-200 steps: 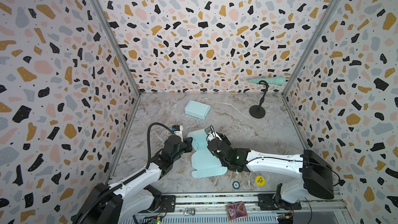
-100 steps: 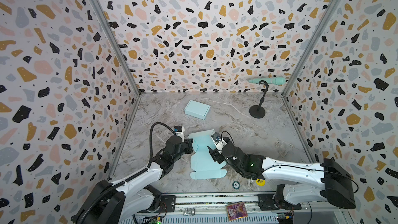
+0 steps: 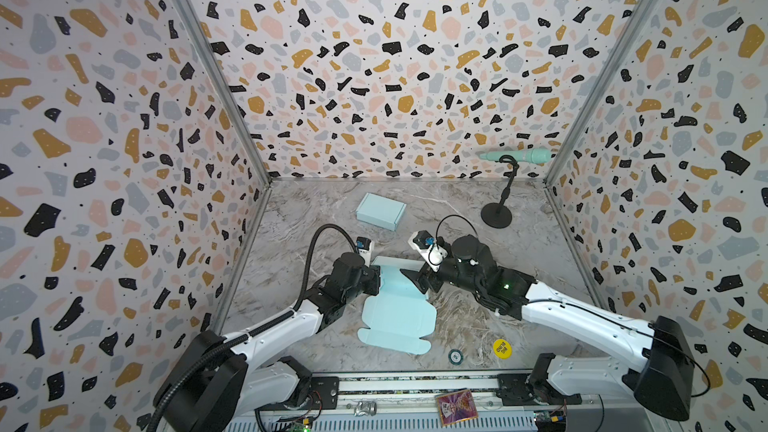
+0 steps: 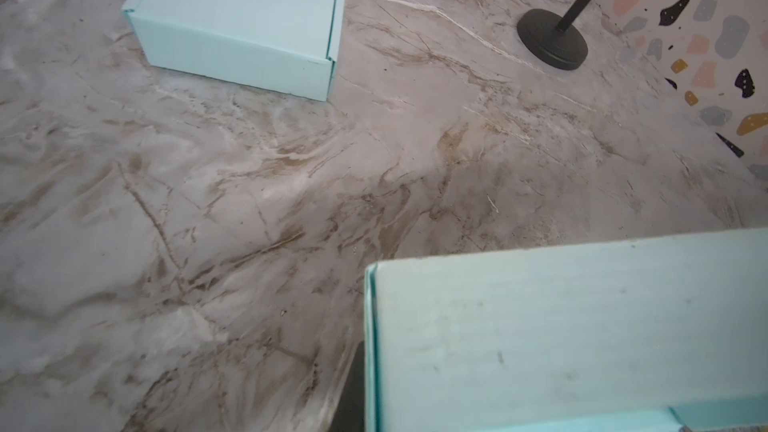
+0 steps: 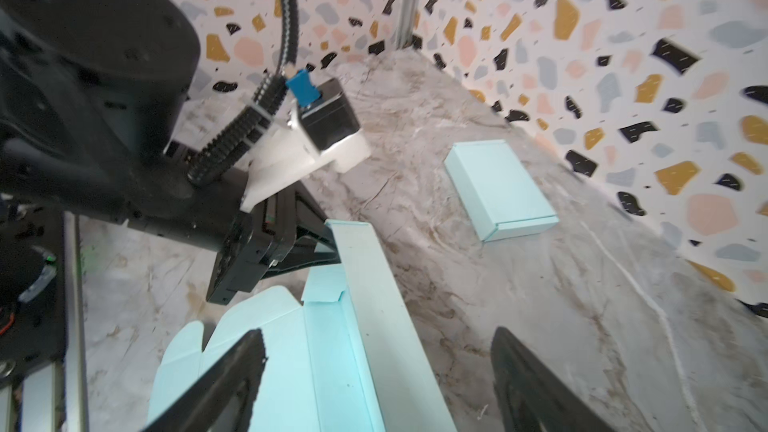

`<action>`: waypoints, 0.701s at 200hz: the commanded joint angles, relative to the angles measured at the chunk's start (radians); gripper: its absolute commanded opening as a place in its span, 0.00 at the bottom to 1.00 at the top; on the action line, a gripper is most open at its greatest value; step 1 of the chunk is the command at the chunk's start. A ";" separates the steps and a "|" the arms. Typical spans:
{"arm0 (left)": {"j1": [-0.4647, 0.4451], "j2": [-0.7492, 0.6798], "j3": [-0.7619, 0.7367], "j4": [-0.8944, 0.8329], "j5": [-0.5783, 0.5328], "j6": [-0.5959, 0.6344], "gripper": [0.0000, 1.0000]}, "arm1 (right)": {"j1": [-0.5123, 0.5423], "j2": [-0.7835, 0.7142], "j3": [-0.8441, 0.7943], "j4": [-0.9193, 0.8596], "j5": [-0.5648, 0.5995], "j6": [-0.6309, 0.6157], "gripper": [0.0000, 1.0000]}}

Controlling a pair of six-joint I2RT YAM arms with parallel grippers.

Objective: Fold the paper box
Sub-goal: 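Hold the folded side with the right gripper against the left-held end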

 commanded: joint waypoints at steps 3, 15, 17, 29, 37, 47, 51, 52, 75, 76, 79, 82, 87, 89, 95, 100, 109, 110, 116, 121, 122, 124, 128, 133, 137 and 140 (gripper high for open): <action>-0.030 0.045 0.034 -0.007 -0.020 0.065 0.00 | -0.038 0.050 0.044 -0.048 -0.151 -0.034 0.86; -0.045 0.070 0.042 0.003 -0.032 0.068 0.00 | -0.052 0.087 0.043 -0.052 -0.168 -0.044 0.86; -0.047 0.074 0.042 0.005 -0.033 0.069 0.00 | -0.055 0.093 0.041 -0.052 -0.172 -0.047 0.87; -0.059 0.094 0.040 0.022 -0.038 0.067 0.00 | -0.074 0.126 0.030 -0.045 -0.194 -0.054 0.87; -0.065 0.108 0.039 0.031 -0.041 0.068 0.00 | -0.086 0.143 0.023 -0.040 -0.197 -0.054 0.87; -0.072 0.122 0.036 0.042 -0.047 0.070 0.00 | -0.098 0.162 0.016 -0.038 -0.202 -0.058 0.86; -0.075 0.129 0.035 0.046 -0.051 0.072 0.00 | -0.102 0.167 0.014 -0.035 -0.203 -0.056 0.86; -0.076 0.131 0.035 0.047 -0.051 0.072 0.00 | -0.103 0.169 0.013 -0.035 -0.202 -0.056 0.86; -0.087 0.167 0.024 0.070 -0.069 0.075 0.00 | -0.109 0.208 0.012 -0.041 -0.219 -0.069 0.86; -0.087 0.168 0.024 0.071 -0.070 0.075 0.00 | -0.109 0.210 0.013 -0.042 -0.221 -0.069 0.86; -0.088 0.172 0.024 0.070 -0.073 0.077 0.00 | -0.109 0.215 0.014 -0.042 -0.224 -0.069 0.86; -0.089 0.177 0.022 0.070 -0.076 0.077 0.01 | -0.109 0.217 0.012 -0.041 -0.227 -0.070 0.86; -0.091 0.185 0.021 0.070 -0.080 0.078 0.02 | -0.108 0.223 0.011 -0.041 -0.230 -0.071 0.86; -0.092 0.189 0.022 0.070 -0.082 0.078 0.02 | -0.108 0.227 0.012 -0.041 -0.230 -0.071 0.86; -0.095 0.196 0.022 0.070 -0.086 0.080 0.04 | -0.107 0.234 0.012 -0.042 -0.231 -0.071 0.86; -0.098 0.201 0.022 0.071 -0.090 0.080 0.05 | -0.107 0.239 0.012 -0.044 -0.231 -0.072 0.86; -0.102 0.210 0.021 0.070 -0.095 0.080 0.06 | -0.107 0.249 0.011 -0.044 -0.235 -0.073 0.86; -0.102 0.211 0.021 0.070 -0.095 0.080 0.06 | -0.107 0.249 0.011 -0.044 -0.234 -0.073 0.86; -0.104 0.215 0.019 0.086 -0.096 0.080 0.06 | -0.107 0.253 0.009 -0.040 -0.236 -0.073 0.86; -0.105 0.218 0.019 0.100 -0.098 0.080 0.06 | -0.107 0.257 0.004 -0.035 -0.234 -0.072 0.86; -0.105 0.218 0.019 0.101 -0.098 0.078 0.06 | -0.107 0.257 0.004 -0.035 -0.232 -0.072 0.86; -0.105 0.220 0.019 0.101 -0.098 0.078 0.06 | -0.107 0.259 0.003 -0.034 -0.228 -0.071 0.86; -0.106 0.222 0.019 0.101 -0.100 0.078 0.07 | -0.107 0.262 0.003 -0.033 -0.219 -0.069 0.86; -0.108 0.222 0.017 0.102 -0.101 0.076 0.07 | -0.109 0.267 0.003 -0.032 -0.208 -0.066 0.85; -0.108 0.221 0.017 0.103 -0.102 0.077 0.08 | -0.110 0.270 0.003 -0.034 -0.194 -0.063 0.84; -0.110 0.221 0.015 0.104 -0.103 0.076 0.08 | -0.111 0.272 0.003 -0.033 -0.184 -0.059 0.84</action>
